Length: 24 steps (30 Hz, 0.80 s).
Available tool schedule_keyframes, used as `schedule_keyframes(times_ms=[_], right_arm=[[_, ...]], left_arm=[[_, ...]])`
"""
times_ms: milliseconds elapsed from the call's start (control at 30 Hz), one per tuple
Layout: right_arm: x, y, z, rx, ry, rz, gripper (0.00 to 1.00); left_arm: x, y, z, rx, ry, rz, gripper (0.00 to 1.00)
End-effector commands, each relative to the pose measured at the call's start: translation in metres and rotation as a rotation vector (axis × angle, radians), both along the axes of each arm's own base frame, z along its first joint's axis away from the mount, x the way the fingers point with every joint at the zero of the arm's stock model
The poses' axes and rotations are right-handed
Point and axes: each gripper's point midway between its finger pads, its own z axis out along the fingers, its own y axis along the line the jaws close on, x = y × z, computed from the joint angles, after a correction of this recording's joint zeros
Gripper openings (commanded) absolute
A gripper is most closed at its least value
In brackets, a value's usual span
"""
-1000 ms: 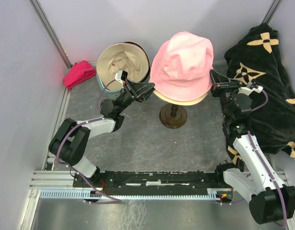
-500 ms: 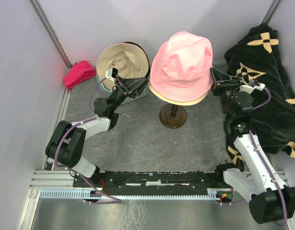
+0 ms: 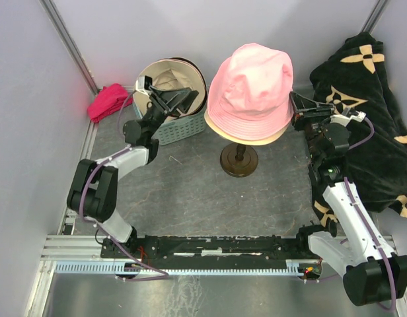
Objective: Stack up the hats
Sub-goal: Stack the hat on the hat.
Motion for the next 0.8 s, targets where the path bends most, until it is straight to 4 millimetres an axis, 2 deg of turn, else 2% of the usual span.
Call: schedule_keyframes(times_ms=[0, 233, 333, 767], right_arm=[[-0.004, 0.003, 0.03, -0.006, -0.073, 0.017, 0.36], [-0.003, 0.003, 0.03, -0.007, -0.072, 0.019, 0.36], [-0.003, 0.003, 0.031, -0.009, -0.073, 0.021, 0.36], [-0.003, 0.004, 0.033, -0.021, -0.073, 0.021, 0.36]], left_arm=[[0.015, -0.013, 0.002, 0.046, -0.036, -0.06, 0.54], [0.04, -0.027, -0.022, 0.079, 0.011, -0.123, 0.56], [0.046, -0.031, -0.025, 0.092, 0.01, -0.127, 0.57], [0.056, -0.04, 0.0, 0.102, -0.052, -0.158, 0.61]])
